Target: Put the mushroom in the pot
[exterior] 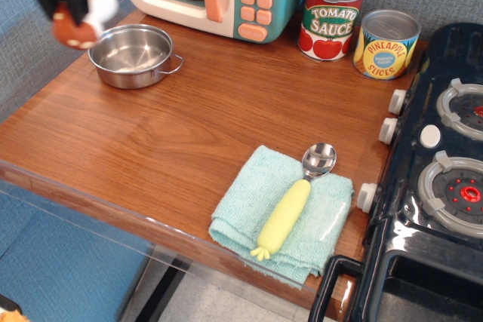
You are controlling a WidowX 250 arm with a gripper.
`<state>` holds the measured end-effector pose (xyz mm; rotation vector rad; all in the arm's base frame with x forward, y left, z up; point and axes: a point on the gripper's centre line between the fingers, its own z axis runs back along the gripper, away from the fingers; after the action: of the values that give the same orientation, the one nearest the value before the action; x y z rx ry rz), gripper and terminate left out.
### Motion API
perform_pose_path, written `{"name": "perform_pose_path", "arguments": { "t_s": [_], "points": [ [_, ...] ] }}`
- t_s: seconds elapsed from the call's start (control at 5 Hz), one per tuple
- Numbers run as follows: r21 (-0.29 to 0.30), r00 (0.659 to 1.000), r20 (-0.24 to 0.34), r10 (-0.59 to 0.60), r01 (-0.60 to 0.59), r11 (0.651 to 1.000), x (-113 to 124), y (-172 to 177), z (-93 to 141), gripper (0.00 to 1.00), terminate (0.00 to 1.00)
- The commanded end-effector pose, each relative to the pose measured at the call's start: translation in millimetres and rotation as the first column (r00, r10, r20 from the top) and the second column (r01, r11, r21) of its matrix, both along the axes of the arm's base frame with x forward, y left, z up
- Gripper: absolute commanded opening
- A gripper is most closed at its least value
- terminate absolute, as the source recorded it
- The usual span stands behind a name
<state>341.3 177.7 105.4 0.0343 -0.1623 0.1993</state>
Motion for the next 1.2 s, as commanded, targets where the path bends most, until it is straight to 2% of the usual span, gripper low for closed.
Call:
{"name": "perform_pose_path", "arguments": {
  "t_s": [0.0,0.2,0.8,1.0],
  "points": [
    [0.022,0.999,0.018,-0.050,0.050,0.999,37.3,-5.7,1.9,0.00,0.00],
    [0.017,0.999,0.024,-0.043,0.043,0.999,39.7,-6.5,4.0,1.00,0.00],
    [0.068,0.993,0.057,-0.100,0.096,0.993,42.5,-25.2,26.6,1.00,0.00],
    [0.085,0.991,0.067,-0.116,0.110,0.990,42.8,-29.2,20.0,1.00,0.00]
  ]
}}
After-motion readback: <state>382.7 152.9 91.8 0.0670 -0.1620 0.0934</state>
